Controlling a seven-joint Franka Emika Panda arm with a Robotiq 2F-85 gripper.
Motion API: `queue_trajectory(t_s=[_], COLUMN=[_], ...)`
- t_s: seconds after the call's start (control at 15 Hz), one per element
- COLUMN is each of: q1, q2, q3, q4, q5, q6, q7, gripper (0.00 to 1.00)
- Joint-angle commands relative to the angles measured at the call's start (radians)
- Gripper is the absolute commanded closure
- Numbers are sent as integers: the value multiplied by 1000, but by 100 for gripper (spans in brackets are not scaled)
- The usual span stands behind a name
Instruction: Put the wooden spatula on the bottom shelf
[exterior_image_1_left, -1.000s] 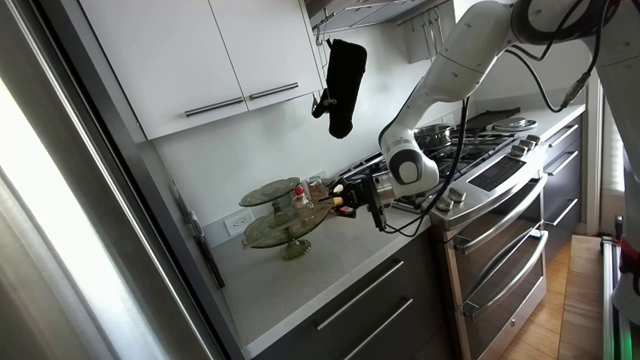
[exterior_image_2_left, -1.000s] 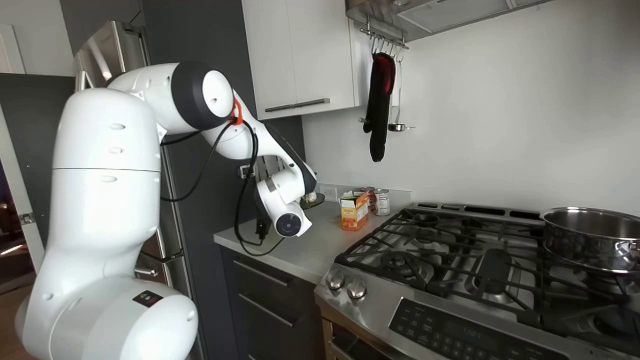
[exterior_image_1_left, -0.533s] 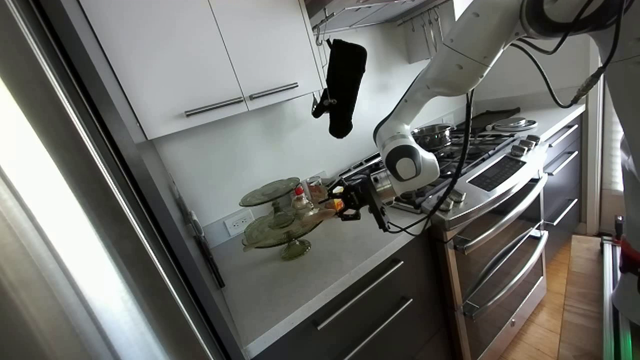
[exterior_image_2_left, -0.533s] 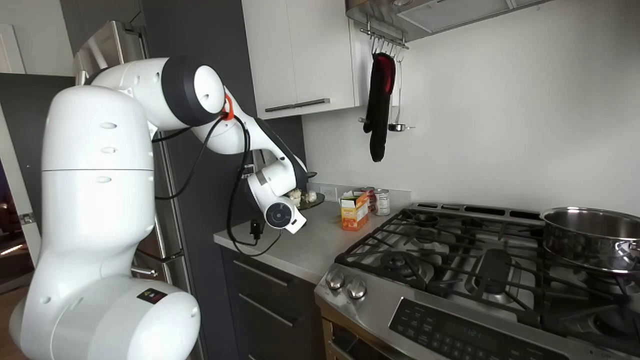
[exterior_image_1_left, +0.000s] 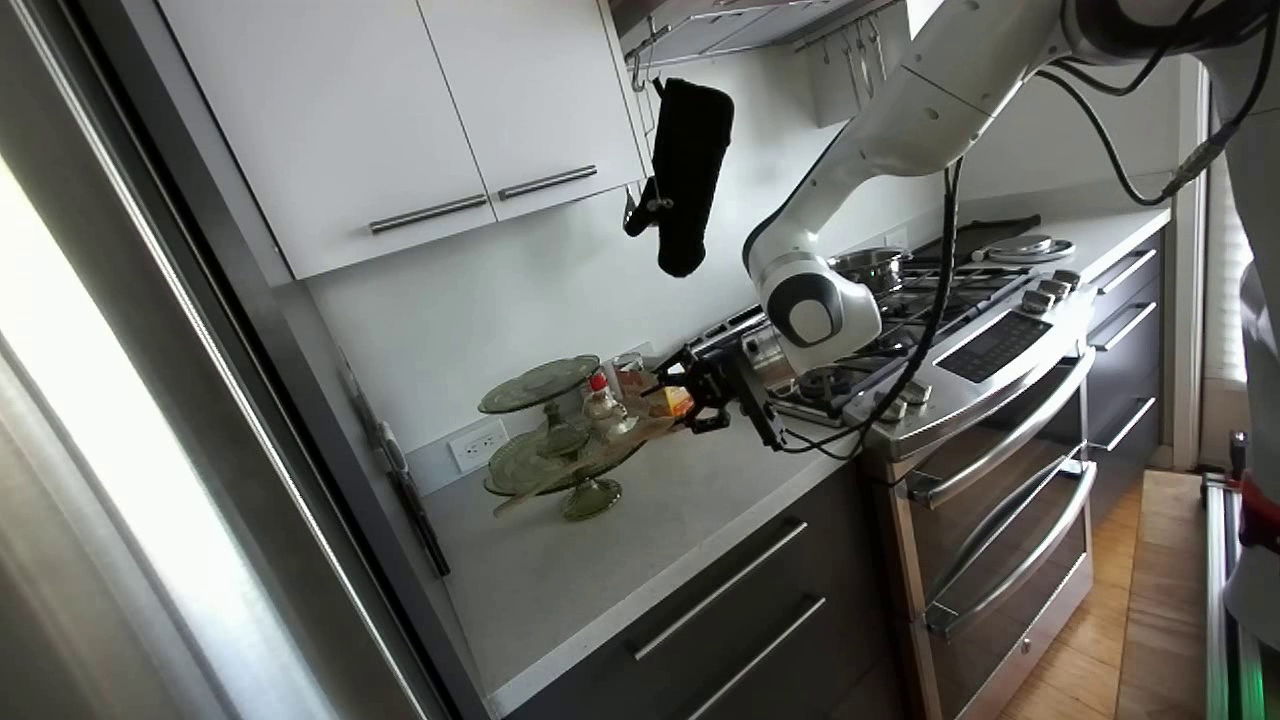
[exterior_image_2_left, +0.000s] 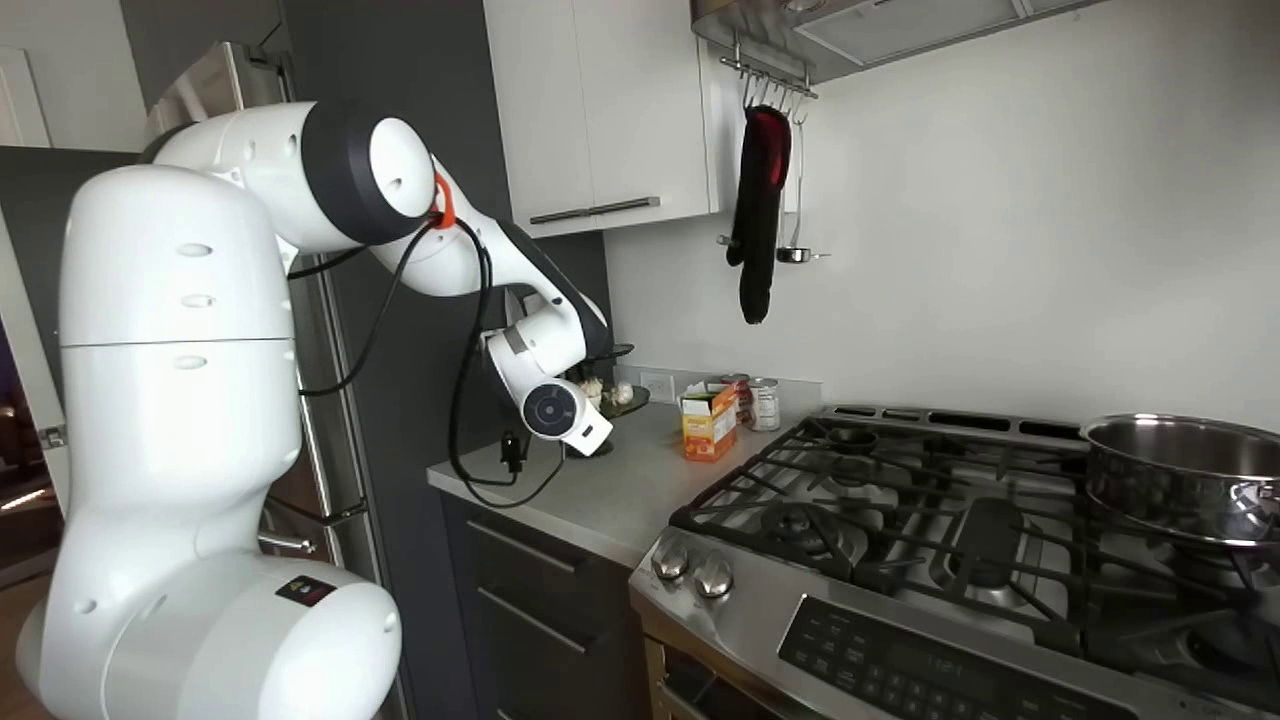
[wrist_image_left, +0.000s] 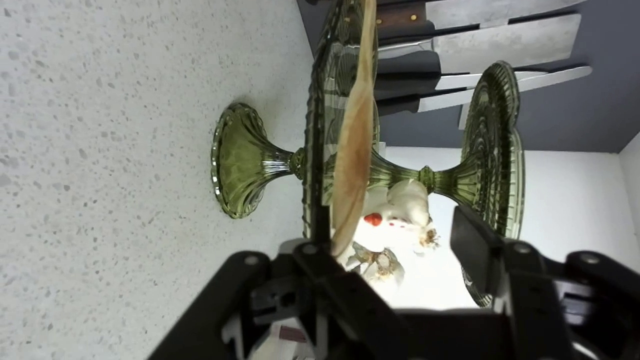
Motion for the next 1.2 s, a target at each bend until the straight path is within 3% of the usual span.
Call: queue_trajectory(t_s=[0.0, 0.07, 0.47, 0.87, 1.13], q1=[10, 10, 6, 4, 16], q2=[-7, -2, 20, 14, -65], q3=[-2, -2, -7, -17, -2], q4=[15, 21, 32, 23, -27], q5=[-37, -44, -89, -131, -305], q6=[62, 69, 83, 112, 284], q7=[12, 16, 36, 51, 143], gripper=[24, 15, 0, 0, 0])
